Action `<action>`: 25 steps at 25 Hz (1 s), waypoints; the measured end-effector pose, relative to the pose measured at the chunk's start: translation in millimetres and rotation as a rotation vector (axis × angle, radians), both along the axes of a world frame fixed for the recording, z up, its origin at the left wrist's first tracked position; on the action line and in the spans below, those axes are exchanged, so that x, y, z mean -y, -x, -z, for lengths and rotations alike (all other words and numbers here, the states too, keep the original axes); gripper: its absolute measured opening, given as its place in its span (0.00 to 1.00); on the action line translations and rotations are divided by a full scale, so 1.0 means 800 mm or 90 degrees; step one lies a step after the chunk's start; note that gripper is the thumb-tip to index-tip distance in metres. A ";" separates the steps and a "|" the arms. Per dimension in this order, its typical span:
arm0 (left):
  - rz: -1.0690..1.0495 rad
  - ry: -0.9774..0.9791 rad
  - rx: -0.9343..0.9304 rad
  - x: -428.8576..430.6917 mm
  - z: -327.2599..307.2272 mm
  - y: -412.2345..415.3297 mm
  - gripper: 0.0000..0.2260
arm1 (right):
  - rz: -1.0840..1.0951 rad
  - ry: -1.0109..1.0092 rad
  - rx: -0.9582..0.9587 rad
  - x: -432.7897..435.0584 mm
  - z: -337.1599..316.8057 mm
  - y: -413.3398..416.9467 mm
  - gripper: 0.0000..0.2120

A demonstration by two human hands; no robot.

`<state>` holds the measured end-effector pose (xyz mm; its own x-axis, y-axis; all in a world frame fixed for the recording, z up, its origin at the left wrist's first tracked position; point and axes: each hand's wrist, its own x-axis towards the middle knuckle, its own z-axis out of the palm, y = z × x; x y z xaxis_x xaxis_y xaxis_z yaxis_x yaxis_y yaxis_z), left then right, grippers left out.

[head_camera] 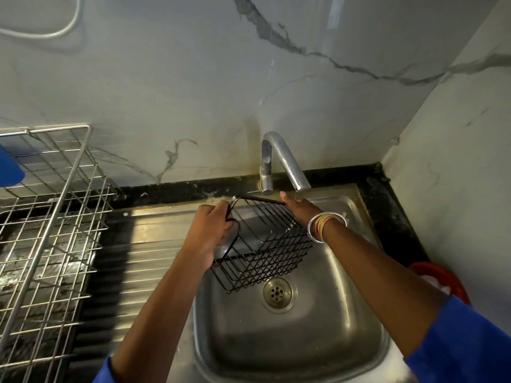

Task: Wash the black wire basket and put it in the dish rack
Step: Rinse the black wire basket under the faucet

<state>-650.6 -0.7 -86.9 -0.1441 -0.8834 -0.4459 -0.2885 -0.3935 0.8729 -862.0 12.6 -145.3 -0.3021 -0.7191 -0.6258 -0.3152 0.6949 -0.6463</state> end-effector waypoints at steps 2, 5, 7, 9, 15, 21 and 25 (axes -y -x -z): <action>-0.030 -0.017 -0.016 -0.007 0.003 -0.014 0.21 | -0.016 0.005 -0.011 -0.005 0.004 0.007 0.37; -0.078 -0.053 -0.046 -0.011 0.018 -0.031 0.22 | -0.028 0.054 -0.033 -0.003 0.006 0.013 0.25; -0.147 -0.108 -0.092 -0.010 0.031 -0.043 0.20 | 0.011 0.118 -0.016 0.000 -0.001 0.016 0.15; -0.219 -0.172 -0.162 -0.010 0.042 -0.053 0.19 | 0.053 0.187 0.046 0.000 -0.007 0.018 0.10; -0.294 -0.253 -0.314 -0.026 0.061 -0.061 0.18 | 0.053 0.301 0.074 -0.018 -0.016 0.014 0.20; -0.283 -0.305 -0.298 -0.033 0.080 -0.068 0.21 | -0.007 0.237 0.098 -0.034 -0.022 0.019 0.14; -0.326 -0.181 -0.198 -0.033 0.081 -0.047 0.24 | 0.077 0.201 0.050 -0.039 -0.004 0.009 0.28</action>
<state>-612.8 25.8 -151.9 0.1022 -0.7282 -0.6777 0.2455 -0.6417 0.7266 -869.1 43.8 -141.9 -0.3567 -0.8429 -0.4028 -0.1830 0.4859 -0.8547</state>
